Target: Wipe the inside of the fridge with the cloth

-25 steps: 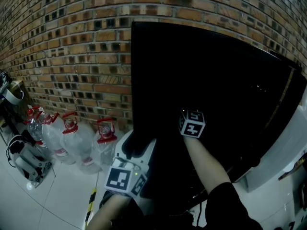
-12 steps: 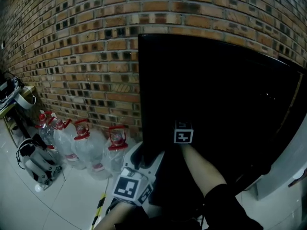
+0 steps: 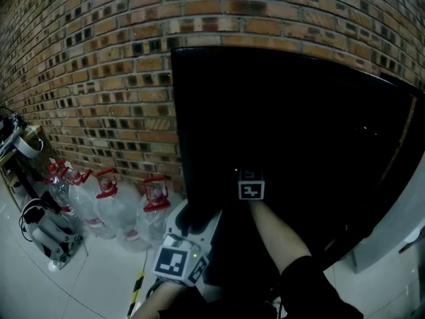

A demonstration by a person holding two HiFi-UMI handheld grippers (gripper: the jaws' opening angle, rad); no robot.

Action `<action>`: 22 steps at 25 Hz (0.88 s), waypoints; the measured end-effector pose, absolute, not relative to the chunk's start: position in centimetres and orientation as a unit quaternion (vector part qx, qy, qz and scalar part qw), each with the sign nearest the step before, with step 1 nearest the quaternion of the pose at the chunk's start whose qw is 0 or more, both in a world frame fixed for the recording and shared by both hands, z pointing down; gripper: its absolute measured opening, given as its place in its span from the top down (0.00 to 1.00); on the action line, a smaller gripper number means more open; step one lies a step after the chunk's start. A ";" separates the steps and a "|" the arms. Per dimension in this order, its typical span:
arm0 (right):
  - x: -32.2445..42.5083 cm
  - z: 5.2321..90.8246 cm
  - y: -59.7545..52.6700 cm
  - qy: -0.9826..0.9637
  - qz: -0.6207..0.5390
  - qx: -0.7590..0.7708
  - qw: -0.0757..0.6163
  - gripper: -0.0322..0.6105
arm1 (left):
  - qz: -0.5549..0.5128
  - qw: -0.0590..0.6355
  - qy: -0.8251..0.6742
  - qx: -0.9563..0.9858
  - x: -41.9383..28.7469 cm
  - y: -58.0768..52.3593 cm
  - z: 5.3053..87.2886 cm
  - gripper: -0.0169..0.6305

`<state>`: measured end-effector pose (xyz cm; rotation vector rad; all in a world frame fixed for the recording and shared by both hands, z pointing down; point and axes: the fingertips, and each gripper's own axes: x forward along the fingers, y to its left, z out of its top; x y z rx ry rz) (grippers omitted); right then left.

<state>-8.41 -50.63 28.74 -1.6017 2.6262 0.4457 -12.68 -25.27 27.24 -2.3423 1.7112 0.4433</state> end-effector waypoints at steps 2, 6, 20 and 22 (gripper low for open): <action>-7.1 28.8 -50.8 0.836 0.144 -0.529 0.015 0.83 | 0.151 0.104 0.583 -0.792 -12.7 -25.4 27.3 0.57; -4.7 29.3 -51.2 0.827 0.141 -0.545 0.010 0.83 | 0.150 0.108 0.593 -0.784 -12.9 -25.5 27.5 0.60; 6.4 28.5 -51.7 0.767 0.126 -0.630 -0.015 0.83 | 0.155 0.103 0.601 -0.777 -12.4 -25.2 26.9 0.61; 7.3 28.2 -51.8 0.752 0.125 -0.647 -0.018 0.83 | 0.153 0.106 0.602 -0.777 -12.7 -25.3 26.7 0.61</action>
